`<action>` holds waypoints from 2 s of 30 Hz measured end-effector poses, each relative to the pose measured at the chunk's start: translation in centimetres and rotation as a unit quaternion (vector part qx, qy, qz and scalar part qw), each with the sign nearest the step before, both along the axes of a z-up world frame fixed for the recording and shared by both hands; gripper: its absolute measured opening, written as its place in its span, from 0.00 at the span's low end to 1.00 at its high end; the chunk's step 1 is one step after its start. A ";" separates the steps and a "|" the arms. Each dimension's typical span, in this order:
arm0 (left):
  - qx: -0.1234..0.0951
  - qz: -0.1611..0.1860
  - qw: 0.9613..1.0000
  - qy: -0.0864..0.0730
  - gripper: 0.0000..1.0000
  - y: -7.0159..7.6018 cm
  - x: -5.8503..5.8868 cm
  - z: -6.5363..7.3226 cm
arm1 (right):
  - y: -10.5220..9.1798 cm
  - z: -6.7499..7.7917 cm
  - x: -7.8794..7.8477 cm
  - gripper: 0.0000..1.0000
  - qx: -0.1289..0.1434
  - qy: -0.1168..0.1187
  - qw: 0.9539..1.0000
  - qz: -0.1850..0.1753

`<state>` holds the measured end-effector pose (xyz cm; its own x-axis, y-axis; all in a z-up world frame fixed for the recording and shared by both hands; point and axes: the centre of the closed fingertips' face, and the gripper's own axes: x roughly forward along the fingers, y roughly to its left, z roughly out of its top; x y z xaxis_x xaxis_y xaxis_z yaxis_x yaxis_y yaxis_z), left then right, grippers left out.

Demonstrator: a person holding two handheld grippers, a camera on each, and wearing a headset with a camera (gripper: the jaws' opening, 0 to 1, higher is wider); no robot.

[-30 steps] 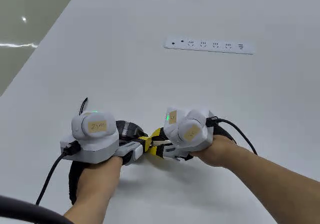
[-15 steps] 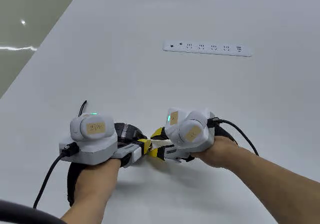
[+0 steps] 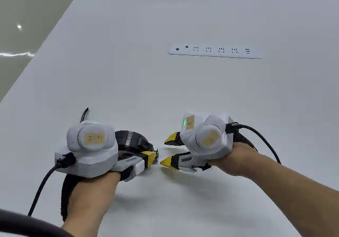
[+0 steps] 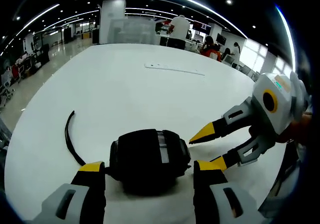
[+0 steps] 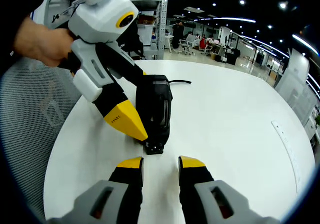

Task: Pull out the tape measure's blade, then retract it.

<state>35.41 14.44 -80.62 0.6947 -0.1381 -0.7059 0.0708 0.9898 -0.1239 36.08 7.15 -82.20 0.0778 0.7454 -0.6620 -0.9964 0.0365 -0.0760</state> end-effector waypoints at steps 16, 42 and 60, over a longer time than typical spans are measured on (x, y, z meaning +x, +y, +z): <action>-0.010 -0.053 0.999 -0.009 0.71 -0.2 -0.8 0.5 | -4.0 0.6 0.1 0.32 -0.001 -0.002 0.999 -0.038; -0.013 -0.145 0.989 -0.025 0.74 0.3 -2.7 1.1 | -12.1 2.2 -0.6 0.42 0.020 0.006 0.990 -0.141; -0.023 -0.216 0.974 -0.068 0.75 1.0 -3.7 3.0 | -16.4 2.9 -2.2 0.48 0.040 0.020 0.980 -0.194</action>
